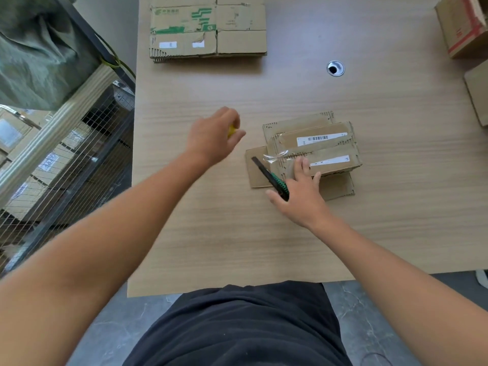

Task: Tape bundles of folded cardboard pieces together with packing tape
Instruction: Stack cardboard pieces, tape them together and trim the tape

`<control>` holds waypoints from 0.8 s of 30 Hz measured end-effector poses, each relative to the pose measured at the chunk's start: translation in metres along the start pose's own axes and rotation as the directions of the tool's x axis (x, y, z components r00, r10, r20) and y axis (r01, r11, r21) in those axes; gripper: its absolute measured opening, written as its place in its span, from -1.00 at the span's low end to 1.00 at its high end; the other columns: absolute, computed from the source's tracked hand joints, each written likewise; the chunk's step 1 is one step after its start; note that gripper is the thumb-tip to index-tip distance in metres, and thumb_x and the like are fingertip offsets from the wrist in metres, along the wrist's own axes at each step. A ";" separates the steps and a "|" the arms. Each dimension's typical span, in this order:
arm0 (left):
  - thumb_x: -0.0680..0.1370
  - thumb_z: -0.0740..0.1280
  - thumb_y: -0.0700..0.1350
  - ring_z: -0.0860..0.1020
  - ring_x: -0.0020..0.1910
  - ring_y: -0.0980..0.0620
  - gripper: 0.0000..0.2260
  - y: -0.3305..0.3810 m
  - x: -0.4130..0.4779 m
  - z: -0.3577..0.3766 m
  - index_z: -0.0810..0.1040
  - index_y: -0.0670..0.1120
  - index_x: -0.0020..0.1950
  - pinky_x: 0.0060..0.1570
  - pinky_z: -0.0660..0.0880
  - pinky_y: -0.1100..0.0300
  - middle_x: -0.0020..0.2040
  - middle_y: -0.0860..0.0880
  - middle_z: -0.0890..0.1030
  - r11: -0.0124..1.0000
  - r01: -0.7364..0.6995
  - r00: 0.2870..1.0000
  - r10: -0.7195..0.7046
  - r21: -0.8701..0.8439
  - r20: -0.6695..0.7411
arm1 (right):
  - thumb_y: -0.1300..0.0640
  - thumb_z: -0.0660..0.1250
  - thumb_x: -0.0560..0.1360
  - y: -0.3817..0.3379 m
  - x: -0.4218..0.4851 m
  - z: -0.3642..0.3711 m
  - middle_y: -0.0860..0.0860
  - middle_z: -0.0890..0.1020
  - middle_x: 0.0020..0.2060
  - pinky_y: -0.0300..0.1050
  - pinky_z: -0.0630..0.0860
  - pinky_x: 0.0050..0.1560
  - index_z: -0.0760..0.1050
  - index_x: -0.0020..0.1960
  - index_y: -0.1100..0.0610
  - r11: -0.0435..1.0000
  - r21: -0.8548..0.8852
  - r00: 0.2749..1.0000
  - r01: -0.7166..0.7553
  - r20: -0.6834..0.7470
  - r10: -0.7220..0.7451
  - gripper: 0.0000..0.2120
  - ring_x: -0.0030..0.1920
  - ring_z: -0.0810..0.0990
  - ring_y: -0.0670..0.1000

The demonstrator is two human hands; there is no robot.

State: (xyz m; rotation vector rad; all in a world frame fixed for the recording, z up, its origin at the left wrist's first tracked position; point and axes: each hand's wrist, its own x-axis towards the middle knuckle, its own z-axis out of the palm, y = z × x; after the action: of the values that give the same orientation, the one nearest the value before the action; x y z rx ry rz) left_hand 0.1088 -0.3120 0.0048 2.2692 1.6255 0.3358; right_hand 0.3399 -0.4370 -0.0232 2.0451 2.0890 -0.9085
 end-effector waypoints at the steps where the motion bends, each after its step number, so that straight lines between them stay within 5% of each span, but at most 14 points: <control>1: 0.59 0.30 0.16 0.60 0.06 -0.16 -0.76 -0.004 0.006 -0.001 0.46 0.01 0.07 -0.01 0.42 -0.01 0.30 0.05 0.55 0.999 -0.037 0.999 0.036 0.034 0.041 | -0.26 0.20 0.60 0.004 -0.002 0.003 0.24 -0.08 0.63 0.25 -0.31 0.55 0.39 0.44 0.32 0.996 0.088 0.997 0.029 -0.071 -0.023 -0.30 0.63 -0.24 0.14; 5: 0.52 0.36 0.23 0.63 0.09 -0.16 -0.68 0.002 0.032 0.009 0.45 0.01 0.07 -0.01 0.45 0.02 0.48 0.13 0.44 0.952 -0.302 0.934 0.284 0.056 0.216 | -0.09 0.42 0.55 0.007 -0.002 0.018 0.15 0.30 0.57 -0.09 -0.26 0.59 0.25 0.57 0.27 0.900 0.428 0.929 0.081 -0.359 0.087 -0.25 0.62 0.09 -0.01; 9: 0.49 0.41 0.26 0.64 0.03 -0.06 -0.60 0.020 0.047 0.032 0.50 0.01 0.14 0.03 0.44 0.08 0.48 0.20 0.42 0.862 -0.501 0.825 0.450 0.074 0.341 | 0.07 0.52 0.49 0.012 0.010 0.036 0.12 0.49 0.39 -0.11 -0.19 0.62 0.46 0.38 0.27 0.882 0.441 0.829 0.169 -0.548 0.114 -0.45 0.50 0.37 0.15; 14: 0.48 0.45 0.22 0.64 0.00 -0.09 -0.64 0.020 0.041 0.048 0.50 -0.02 0.04 -0.09 0.35 0.13 0.43 0.18 0.49 0.868 -0.491 0.847 0.456 0.074 0.272 | 0.31 0.47 0.45 0.021 0.020 0.041 0.12 0.53 0.22 0.33 0.00 0.57 0.54 -0.03 0.27 0.886 0.378 0.734 0.267 -0.676 0.067 -0.85 0.35 0.44 0.10; 18: 0.48 0.44 0.06 0.64 -0.01 -0.09 -0.78 0.032 0.025 0.049 0.52 -0.05 -0.04 -0.19 0.42 0.12 0.37 0.16 0.55 0.880 -0.474 0.863 0.458 0.028 0.212 | 0.29 0.42 0.39 0.033 0.024 0.021 -0.07 0.45 0.08 0.41 0.21 0.43 0.48 0.00 0.15 0.826 0.485 0.771 0.288 -0.629 0.100 -0.78 0.18 0.38 -0.20; 22: 0.45 0.30 0.21 0.64 0.04 -0.04 -0.68 0.040 0.005 0.044 0.57 -0.01 -0.01 -0.08 0.51 0.07 0.28 0.17 0.61 0.931 -0.352 0.921 0.363 -0.094 0.144 | -0.01 0.47 0.47 0.040 0.021 0.005 0.01 0.49 -0.04 0.27 0.37 0.31 0.49 0.07 0.14 0.733 0.622 0.830 0.276 -0.539 0.144 -0.70 0.07 0.42 -0.05; 24: 0.49 0.30 0.30 0.62 0.12 0.03 -0.62 0.044 0.001 0.045 0.60 0.00 -0.01 0.01 0.52 0.07 0.25 0.20 0.62 0.958 -0.254 0.953 0.272 -0.137 0.135 | -0.04 0.52 0.46 0.039 0.021 0.005 0.01 0.50 -0.03 0.26 0.33 0.37 0.49 0.06 0.16 0.767 0.595 0.836 0.239 -0.528 0.150 -0.65 0.08 0.41 -0.08</control>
State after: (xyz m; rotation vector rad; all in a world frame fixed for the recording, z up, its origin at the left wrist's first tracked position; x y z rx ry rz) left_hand 0.1643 -0.3295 -0.0186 2.3590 1.1978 0.3045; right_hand 0.3724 -0.4229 -0.0502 2.9174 2.3104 -1.3230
